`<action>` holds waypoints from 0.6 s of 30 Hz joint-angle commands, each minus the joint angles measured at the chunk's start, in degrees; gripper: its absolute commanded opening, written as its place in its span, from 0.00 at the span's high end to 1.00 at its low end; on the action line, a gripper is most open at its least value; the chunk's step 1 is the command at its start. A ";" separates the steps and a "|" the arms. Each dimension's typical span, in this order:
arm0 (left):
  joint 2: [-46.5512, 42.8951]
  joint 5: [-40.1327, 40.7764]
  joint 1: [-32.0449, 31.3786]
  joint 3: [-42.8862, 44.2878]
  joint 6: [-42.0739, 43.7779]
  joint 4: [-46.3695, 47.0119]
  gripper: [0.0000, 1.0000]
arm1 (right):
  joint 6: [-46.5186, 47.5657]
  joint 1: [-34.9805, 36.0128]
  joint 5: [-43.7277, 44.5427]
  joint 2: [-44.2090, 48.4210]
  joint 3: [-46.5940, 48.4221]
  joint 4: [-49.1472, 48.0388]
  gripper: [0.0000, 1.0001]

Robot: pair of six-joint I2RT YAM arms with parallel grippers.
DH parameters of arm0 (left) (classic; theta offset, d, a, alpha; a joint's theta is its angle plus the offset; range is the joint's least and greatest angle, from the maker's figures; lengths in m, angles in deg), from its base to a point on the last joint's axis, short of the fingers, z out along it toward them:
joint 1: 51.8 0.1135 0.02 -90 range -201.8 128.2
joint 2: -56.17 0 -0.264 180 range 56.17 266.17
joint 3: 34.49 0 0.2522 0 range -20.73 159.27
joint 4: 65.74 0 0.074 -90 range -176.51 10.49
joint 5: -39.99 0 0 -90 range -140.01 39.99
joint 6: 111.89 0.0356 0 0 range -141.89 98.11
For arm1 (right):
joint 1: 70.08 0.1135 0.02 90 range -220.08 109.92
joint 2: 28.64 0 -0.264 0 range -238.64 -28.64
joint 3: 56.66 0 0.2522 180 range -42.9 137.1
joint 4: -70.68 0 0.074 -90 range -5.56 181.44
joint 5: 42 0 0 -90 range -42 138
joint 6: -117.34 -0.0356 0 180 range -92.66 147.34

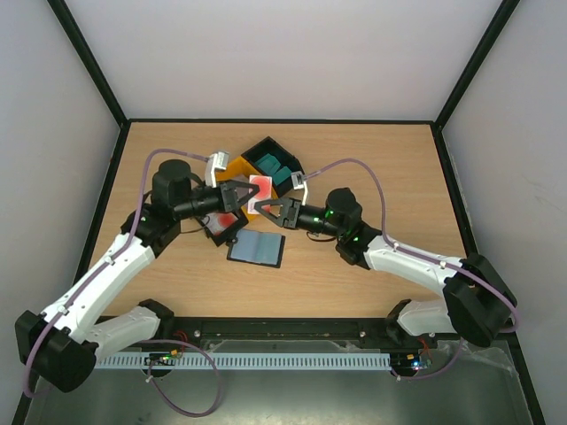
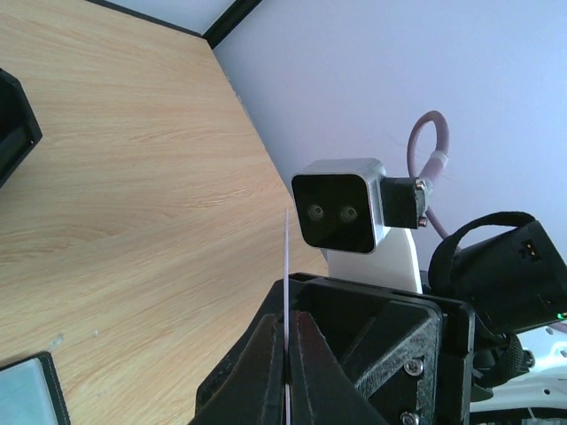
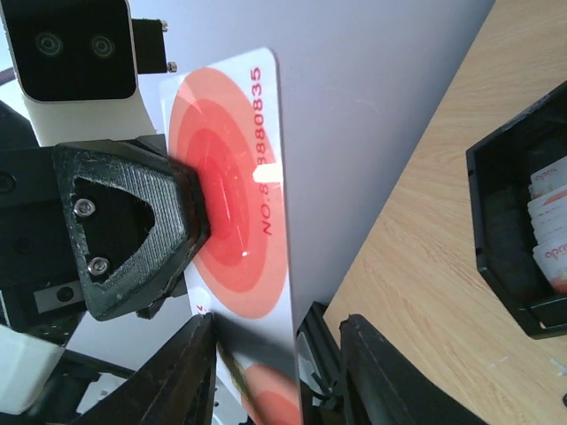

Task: Put the credit cards into the card holder
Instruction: Pick up the credit card from the storage box.

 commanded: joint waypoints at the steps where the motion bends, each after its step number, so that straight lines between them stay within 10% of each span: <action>1: -2.22 -1.74 -0.35 -1.10 0.37 -0.26 0.97 | -1.70 -0.40 0.16 1.08 -2.15 -4.65 0.64; 18: -5.98 -7.14 -0.34 -6.52 -2.05 4.50 0.97 | -13.63 -1.09 -6.75 -2.70 -8.61 -33.47 0.84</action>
